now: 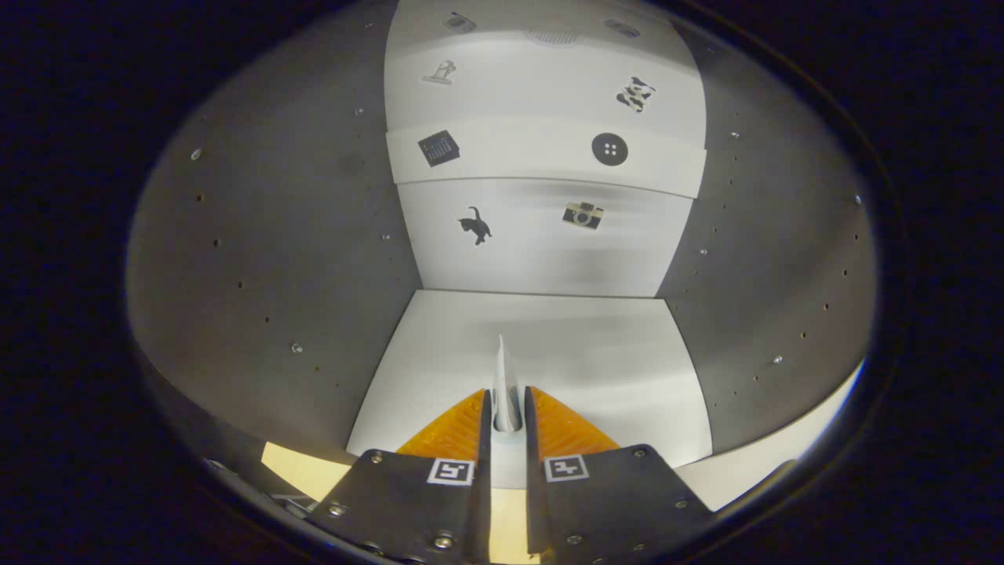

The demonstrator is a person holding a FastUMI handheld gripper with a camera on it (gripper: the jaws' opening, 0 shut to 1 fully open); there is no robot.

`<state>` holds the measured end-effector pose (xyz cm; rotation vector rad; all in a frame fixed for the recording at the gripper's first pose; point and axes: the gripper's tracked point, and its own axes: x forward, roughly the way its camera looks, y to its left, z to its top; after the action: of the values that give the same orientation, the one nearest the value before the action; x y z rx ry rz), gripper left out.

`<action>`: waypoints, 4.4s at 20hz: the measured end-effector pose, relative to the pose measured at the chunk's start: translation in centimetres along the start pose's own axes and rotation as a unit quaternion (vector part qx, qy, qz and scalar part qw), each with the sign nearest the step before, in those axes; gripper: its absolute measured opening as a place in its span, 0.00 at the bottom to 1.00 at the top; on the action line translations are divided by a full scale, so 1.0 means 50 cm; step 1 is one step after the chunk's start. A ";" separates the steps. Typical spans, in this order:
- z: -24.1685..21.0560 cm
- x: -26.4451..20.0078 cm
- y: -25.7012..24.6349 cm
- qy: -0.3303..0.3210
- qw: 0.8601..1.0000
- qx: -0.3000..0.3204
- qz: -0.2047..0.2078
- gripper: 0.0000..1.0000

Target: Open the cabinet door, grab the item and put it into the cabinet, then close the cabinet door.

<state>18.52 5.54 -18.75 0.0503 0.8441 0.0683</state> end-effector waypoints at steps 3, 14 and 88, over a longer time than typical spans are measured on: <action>0.037 -0.018 0.010 -0.047 0.999 0.015 0.016 0.18; 0.119 -0.226 -0.035 -0.229 0.973 0.016 0.003 0.18; -0.273 -0.809 -0.247 -0.315 0.944 0.068 -0.065 0.74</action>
<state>-18.01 -9.77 1.44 0.1385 0.2083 -0.1283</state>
